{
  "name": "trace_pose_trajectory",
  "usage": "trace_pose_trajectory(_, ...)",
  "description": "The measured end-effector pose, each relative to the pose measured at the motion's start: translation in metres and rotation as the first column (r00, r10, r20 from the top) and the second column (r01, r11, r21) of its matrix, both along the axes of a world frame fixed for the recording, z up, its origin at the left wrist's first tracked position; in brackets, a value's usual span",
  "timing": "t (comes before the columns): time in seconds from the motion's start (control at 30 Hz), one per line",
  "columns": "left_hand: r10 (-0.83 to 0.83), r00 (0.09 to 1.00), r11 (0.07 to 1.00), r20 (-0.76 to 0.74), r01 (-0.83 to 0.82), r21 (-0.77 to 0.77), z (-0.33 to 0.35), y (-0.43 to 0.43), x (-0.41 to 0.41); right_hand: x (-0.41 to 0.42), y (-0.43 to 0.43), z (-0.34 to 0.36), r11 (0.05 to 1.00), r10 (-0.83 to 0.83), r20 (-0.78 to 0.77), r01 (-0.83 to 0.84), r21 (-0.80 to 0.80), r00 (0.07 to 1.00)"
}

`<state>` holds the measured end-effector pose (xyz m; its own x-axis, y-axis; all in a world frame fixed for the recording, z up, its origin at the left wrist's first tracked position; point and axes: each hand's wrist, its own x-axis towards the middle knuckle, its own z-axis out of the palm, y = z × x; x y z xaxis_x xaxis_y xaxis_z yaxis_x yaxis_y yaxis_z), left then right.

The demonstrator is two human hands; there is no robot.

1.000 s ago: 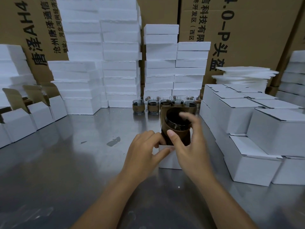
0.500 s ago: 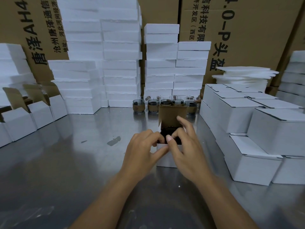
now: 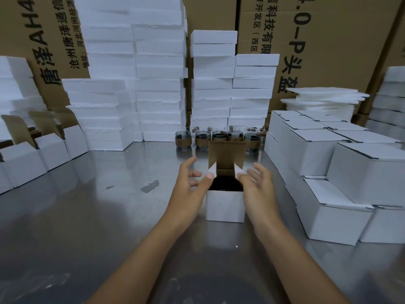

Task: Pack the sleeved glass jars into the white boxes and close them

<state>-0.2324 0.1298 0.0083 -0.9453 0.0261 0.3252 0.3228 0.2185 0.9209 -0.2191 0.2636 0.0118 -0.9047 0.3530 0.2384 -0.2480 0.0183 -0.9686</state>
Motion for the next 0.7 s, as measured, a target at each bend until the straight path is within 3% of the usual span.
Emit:
trace_pose_trajectory(0.13,-0.091,0.992,0.996,0.091,0.089,0.029,-0.0026,0.0008,-0.001,-0.0018,-0.0008,-0.0033,0.994,0.055,0.04,-0.058,0.092,0.998)
trace_pose_trajectory(0.3,-0.16,0.987,0.983,-0.006,0.16,0.089,-0.0034,0.0006,-0.0014,-0.0009,-0.0024,-0.0008,0.984,0.111,-0.009,-0.109,0.141,0.994)
trace_pose_trajectory(0.5,-0.178,0.982,0.973,-0.062,0.185,0.135,-0.0034,-0.0029,-0.0027,0.0006,-0.0045,0.0027,0.997,0.077,-0.012,-0.077,0.017,0.997)
trace_pose_trajectory(0.6,-0.194,0.981,0.953,-0.017,0.193,0.232,-0.0011,-0.0022,-0.0026,-0.0008,-0.0041,0.0051,0.996,0.049,0.029,-0.046,-0.081,0.998)
trace_pose_trajectory(0.7,-0.205,0.979,0.939,-0.006,0.199,0.28,0.0002,-0.0014,-0.0008,0.0011,-0.0047,0.0023,0.996,0.091,0.012,-0.091,0.003,0.996)
